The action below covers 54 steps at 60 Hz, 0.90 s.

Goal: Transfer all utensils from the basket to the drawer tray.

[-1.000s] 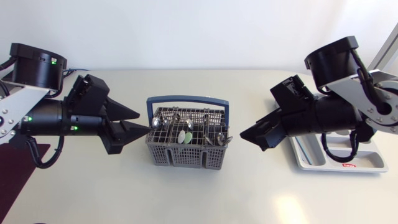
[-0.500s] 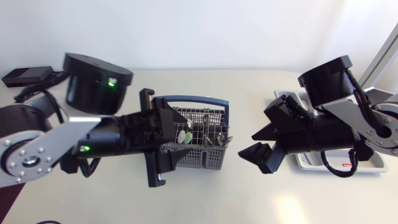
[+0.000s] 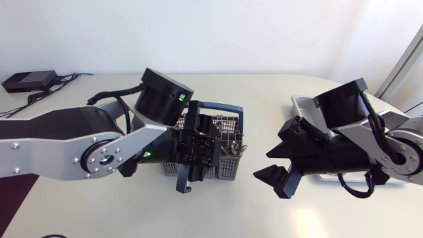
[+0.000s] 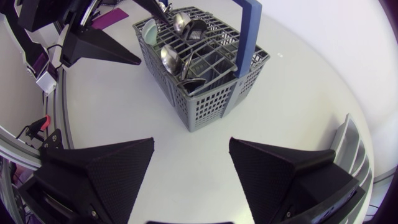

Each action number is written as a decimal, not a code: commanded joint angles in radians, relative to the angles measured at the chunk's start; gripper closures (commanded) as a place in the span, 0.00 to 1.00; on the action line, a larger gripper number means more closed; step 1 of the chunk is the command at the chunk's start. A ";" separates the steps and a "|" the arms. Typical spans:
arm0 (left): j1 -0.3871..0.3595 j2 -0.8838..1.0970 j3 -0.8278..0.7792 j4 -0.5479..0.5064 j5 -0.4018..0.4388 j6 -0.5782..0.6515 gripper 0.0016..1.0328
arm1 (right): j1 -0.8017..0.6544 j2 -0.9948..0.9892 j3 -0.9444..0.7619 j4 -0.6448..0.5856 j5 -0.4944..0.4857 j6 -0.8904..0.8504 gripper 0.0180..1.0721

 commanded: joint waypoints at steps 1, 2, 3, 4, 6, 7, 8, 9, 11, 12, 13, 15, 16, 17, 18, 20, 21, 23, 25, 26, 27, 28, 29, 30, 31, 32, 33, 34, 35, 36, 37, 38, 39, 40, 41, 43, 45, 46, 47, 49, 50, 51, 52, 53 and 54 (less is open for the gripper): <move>-0.006 0.045 0.022 0.018 -0.009 0.083 0.44 | 0.006 -0.005 -0.046 0.024 -0.002 -0.026 0.17; -0.007 0.046 0.020 0.019 -0.009 0.088 0.44 | 0.006 -0.005 -0.047 0.025 -0.002 -0.027 0.17; -0.007 0.049 0.020 0.026 -0.010 0.103 0.45 | 0.005 -0.002 -0.049 0.030 -0.002 -0.027 0.17; -0.007 0.051 0.019 0.029 -0.009 0.106 0.46 | 0.003 -0.002 -0.052 0.033 -0.002 -0.029 0.17; -0.007 0.058 0.022 0.036 -0.009 0.111 0.47 | 0.002 0.001 -0.053 0.034 -0.002 -0.034 0.17; -0.007 0.058 0.022 0.036 -0.009 0.112 0.47 | 0.000 0.002 -0.056 0.036 -0.002 -0.038 0.17; -0.007 0.064 0.028 0.036 -0.009 0.121 0.50 | -0.001 0.002 -0.058 0.036 -0.002 -0.040 0.17; -0.007 0.064 0.028 0.038 -0.010 0.123 0.50 | -0.003 0.004 -0.060 0.039 -0.002 -0.041 0.17; -0.007 0.072 0.035 0.039 -0.009 0.134 0.54 | -0.006 0.004 -0.061 0.042 -0.002 -0.046 0.17; -0.006 0.077 0.042 0.039 -0.010 0.144 0.55 | -0.008 0.004 -0.063 0.042 -0.002 -0.047 0.17; -0.006 0.077 0.042 0.039 -0.009 0.144 0.55 | -0.008 0.004 -0.063 0.042 -0.002 -0.047 0.17; -0.004 0.083 0.049 0.039 -0.009 0.155 0.58 | -0.011 0.004 -0.064 0.042 -0.002 -0.049 0.17; -0.004 0.084 0.051 0.039 -0.009 0.155 0.59 | -0.011 0.004 -0.064 0.044 -0.002 -0.050 0.17; -0.004 0.088 0.054 0.039 -0.009 0.160 0.59 | -0.012 0.004 -0.066 0.044 -0.003 -0.050 0.17; -0.004 0.088 0.054 0.039 -0.010 0.160 0.59 | -0.012 0.004 -0.067 0.044 -0.003 -0.052 0.17; -0.003 0.098 0.058 0.041 -0.010 0.167 0.60 | -0.014 0.004 -0.070 0.047 -0.003 -0.052 0.17; -0.001 0.103 0.058 0.041 -0.010 0.175 0.62 | -0.015 0.004 -0.072 0.048 -0.003 -0.052 0.17; -0.001 0.109 0.060 0.045 -0.012 0.183 0.64 | -0.017 0.004 -0.075 0.050 -0.003 -0.054 0.17; -0.003 0.112 0.061 0.047 -0.012 0.192 0.68 | -0.017 0.004 -0.078 0.050 -0.003 -0.057 0.17; -0.003 0.114 0.061 0.049 -0.012 0.193 0.69 | -0.017 0.004 -0.079 0.051 -0.003 -0.058 0.17; -0.003 0.114 0.061 0.049 -0.012 0.195 0.70 | -0.017 0.004 -0.079 0.051 -0.003 -0.058 0.17; -0.003 0.117 0.061 0.049 -0.012 0.196 0.72 | -0.017 0.002 -0.081 0.051 -0.003 -0.060 0.17; -0.003 0.118 0.063 0.049 -0.012 0.198 0.74 | -0.017 0.002 -0.083 0.051 -0.003 -0.060 0.17; -0.003 0.120 0.063 0.050 -0.012 0.199 0.75 | -0.018 0.002 -0.083 0.051 -0.003 -0.060 0.17; -0.004 0.121 0.063 0.050 -0.012 0.203 0.76 | -0.020 0.002 -0.083 0.051 -0.003 -0.060 0.17; -0.004 0.121 0.063 0.050 -0.012 0.206 0.77 | -0.021 0.001 -0.084 0.051 -0.003 -0.061 0.17; -0.004 0.123 0.061 0.050 -0.013 0.209 0.77 | -0.023 0.001 -0.084 0.051 -0.003 -0.063 0.17; -0.004 0.123 0.061 0.050 -0.013 0.210 0.78 | -0.024 -0.001 -0.084 0.051 -0.003 -0.064 0.17; -0.004 0.126 0.061 0.050 -0.015 0.212 0.79 | -0.024 -0.001 -0.086 0.051 -0.003 -0.064 0.17; -0.004 0.127 0.061 0.050 -0.016 0.213 0.80 | -0.026 -0.002 -0.086 0.051 -0.003 -0.064 0.17; -0.004 0.129 0.061 0.050 -0.016 0.213 0.81 | -0.027 -0.002 -0.086 0.051 -0.005 -0.066 0.17; -0.003 0.129 0.063 0.050 -0.018 0.215 0.83 | -0.027 -0.002 -0.087 0.051 -0.005 -0.066 0.17; -0.003 0.129 0.063 0.050 -0.018 0.215 0.84 | -0.027 -0.004 -0.087 0.051 -0.005 -0.066 0.17; -0.004 0.129 0.063 0.052 -0.018 0.218 0.86 | -0.027 -0.004 -0.089 0.051 -0.005 -0.066 0.17; -0.004 0.129 0.061 0.052 -0.018 0.229 0.90 | -0.027 -0.005 -0.090 0.051 -0.005 -0.066 0.17; -0.006 0.129 0.057 0.056 -0.020 0.241 0.93 | -0.027 -0.005 -0.090 0.051 -0.005 -0.066 0.17; -0.006 0.129 0.052 0.065 -0.021 0.250 0.96 | -0.027 -0.007 -0.092 0.051 -0.005 -0.067 0.17; -0.006 0.127 0.051 0.070 -0.021 0.250 0.97 | -0.027 -0.007 -0.093 0.051 -0.005 -0.067 0.17; -0.006 0.127 0.049 0.070 -0.021 0.250 0.97 | -0.027 -0.008 -0.093 0.051 -0.005 -0.067 0.17; -0.006 0.127 0.049 0.070 -0.021 0.250 0.97 | -0.027 -0.008 -0.095 0.051 -0.005 -0.067 0.17; -0.006 0.127 0.049 0.072 -0.021 0.250 0.97 | -0.027 -0.008 -0.096 0.051 -0.005 -0.067 0.17; -0.006 0.127 0.049 0.070 -0.021 0.250 0.97 | -0.027 -0.008 -0.096 0.051 -0.005 -0.067 0.17; -0.006 0.124 0.049 0.072 -0.021 0.249 0.97 | -0.027 -0.010 -0.098 0.051 -0.005 -0.067 0.17; -0.006 0.124 0.049 0.072 -0.021 0.249 0.97 | -0.027 -0.010 -0.098 0.051 -0.005 -0.067 0.17; -0.006 0.124 0.049 0.072 -0.021 0.249 0.97 | -0.027 -0.010 -0.099 0.051 -0.003 -0.066 0.17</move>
